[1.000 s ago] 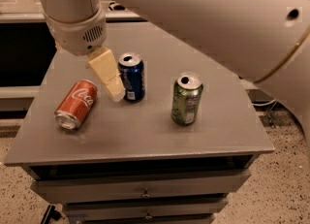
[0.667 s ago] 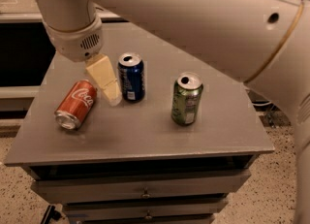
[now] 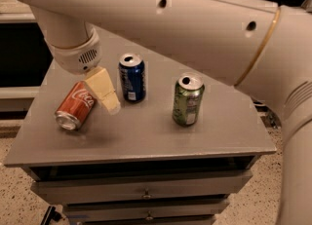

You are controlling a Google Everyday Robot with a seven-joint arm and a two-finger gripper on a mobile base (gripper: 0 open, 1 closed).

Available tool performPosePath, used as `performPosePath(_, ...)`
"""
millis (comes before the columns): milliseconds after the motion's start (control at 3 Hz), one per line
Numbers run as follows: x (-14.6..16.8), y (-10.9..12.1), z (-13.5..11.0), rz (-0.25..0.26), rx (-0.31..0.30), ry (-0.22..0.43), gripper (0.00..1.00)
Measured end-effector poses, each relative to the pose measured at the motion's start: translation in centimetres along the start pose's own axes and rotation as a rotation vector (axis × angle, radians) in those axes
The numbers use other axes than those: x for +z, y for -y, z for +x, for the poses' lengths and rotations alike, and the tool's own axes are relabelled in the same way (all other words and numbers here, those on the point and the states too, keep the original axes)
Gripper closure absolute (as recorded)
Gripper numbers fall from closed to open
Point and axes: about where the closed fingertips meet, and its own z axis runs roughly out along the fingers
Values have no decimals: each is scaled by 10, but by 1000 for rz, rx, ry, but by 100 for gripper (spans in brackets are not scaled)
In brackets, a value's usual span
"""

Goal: Place coke can upright

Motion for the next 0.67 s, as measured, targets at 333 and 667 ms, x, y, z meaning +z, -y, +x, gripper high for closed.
performPosePath(333,8,4,-6,-12,-31,-9,0)
performPosePath(667,16,5,-14,-29,-93,-18,0)
